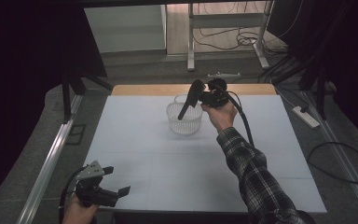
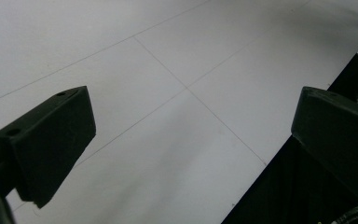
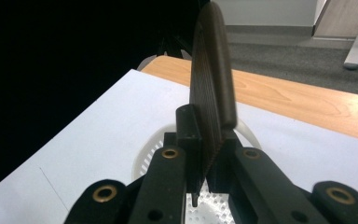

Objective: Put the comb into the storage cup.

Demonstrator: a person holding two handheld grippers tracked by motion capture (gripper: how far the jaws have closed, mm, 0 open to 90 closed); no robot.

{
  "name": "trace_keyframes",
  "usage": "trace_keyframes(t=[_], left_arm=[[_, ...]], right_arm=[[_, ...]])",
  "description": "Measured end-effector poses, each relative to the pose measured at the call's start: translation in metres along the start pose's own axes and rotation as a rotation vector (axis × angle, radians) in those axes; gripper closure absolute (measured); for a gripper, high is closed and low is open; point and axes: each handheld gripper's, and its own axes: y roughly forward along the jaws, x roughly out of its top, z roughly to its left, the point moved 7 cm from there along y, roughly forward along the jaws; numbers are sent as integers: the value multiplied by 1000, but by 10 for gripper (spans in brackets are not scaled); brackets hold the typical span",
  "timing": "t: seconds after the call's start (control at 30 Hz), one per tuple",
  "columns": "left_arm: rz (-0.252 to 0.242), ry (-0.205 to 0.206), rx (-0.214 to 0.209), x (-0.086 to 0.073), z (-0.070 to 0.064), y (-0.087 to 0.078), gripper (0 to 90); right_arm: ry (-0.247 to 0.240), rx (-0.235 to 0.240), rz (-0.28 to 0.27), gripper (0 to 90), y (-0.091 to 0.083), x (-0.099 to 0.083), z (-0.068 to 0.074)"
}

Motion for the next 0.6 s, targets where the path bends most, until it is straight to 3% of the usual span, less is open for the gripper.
trace_keyframes(t=[0.6], left_arm=[[5,2,0,0,0,0,0]], right_arm=[[18,2,36,863,18,-20,-3]])
